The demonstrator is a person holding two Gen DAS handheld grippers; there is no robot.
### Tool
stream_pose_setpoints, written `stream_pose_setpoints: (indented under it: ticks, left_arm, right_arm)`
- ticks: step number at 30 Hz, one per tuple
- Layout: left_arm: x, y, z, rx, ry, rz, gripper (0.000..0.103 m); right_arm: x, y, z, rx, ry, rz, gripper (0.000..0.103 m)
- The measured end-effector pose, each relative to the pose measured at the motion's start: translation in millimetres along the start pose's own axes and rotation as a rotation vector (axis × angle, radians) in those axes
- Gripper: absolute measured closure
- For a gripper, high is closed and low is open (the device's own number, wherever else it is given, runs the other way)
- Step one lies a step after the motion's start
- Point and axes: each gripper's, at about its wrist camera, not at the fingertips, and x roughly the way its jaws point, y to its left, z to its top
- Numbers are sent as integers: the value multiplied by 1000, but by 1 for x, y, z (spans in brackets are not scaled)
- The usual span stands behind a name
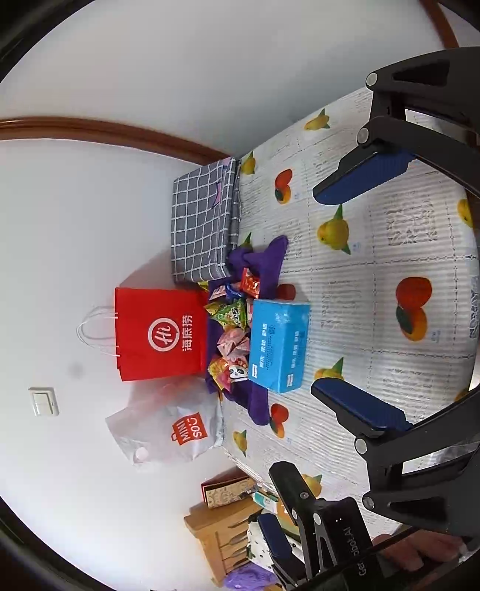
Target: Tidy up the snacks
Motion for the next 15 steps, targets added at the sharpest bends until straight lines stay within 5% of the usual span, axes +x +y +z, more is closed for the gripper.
stream_pose_setpoints:
  ticks: [15]
  left_arm:
    - [-18,-3,-9,11,-39,27,8]
  right_arm:
    - [-30,-2,-14,23,-73,34,9]
